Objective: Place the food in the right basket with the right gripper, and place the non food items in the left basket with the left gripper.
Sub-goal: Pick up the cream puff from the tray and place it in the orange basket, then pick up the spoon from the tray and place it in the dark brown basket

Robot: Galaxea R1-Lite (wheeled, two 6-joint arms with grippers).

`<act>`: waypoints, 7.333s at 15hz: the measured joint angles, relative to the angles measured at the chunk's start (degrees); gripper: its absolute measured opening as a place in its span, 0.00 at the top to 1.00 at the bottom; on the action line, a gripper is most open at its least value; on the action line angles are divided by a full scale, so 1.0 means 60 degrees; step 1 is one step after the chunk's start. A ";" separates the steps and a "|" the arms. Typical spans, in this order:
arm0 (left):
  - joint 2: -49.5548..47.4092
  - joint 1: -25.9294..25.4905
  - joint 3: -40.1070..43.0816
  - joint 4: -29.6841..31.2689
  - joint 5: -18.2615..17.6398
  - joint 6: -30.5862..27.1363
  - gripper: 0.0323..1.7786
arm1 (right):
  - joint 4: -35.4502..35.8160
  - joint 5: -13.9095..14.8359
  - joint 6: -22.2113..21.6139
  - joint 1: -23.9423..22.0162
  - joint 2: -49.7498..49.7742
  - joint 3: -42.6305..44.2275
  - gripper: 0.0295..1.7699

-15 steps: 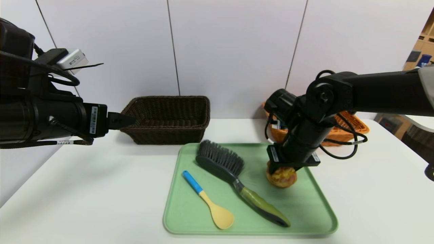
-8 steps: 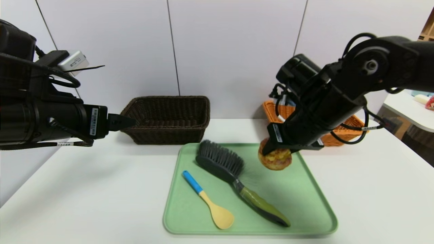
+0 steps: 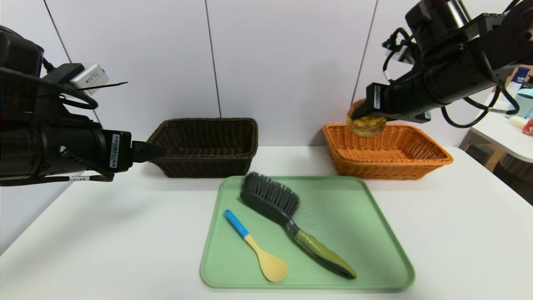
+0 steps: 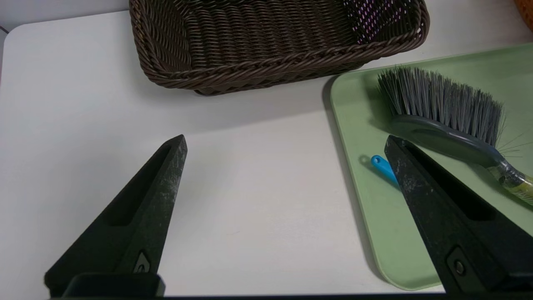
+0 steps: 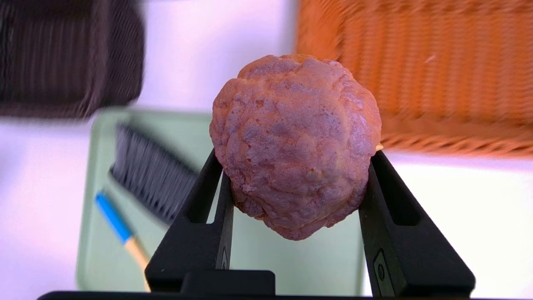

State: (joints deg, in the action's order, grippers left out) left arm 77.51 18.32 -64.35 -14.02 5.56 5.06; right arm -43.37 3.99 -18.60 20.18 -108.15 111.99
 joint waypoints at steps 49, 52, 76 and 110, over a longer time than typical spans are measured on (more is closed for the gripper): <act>-0.0561 0.1038 0.0555 -0.0484 0.1977 0.0264 0.05 | -0.2068 0.0272 0.2564 -0.1508 0.3883 -0.1522 0.04; -0.0776 0.1071 0.0551 -0.0492 0.1948 0.0079 0.05 | -0.2105 0.0805 0.3495 -0.0939 0.5191 -0.2940 0.04; 0.0733 0.3631 -0.2485 -0.3671 0.2487 0.3204 0.05 | -0.1321 0.1697 0.3113 -0.0567 0.6528 -0.5726 0.04; 0.7530 0.5073 -0.7635 -0.8377 0.0597 0.9763 0.05 | -0.1321 0.1650 0.3188 -0.0892 0.6518 -0.6075 0.04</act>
State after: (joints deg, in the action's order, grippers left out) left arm 122.69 48.76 -110.17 -64.28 9.14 63.63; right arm -51.30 13.89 0.52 14.82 -69.05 75.55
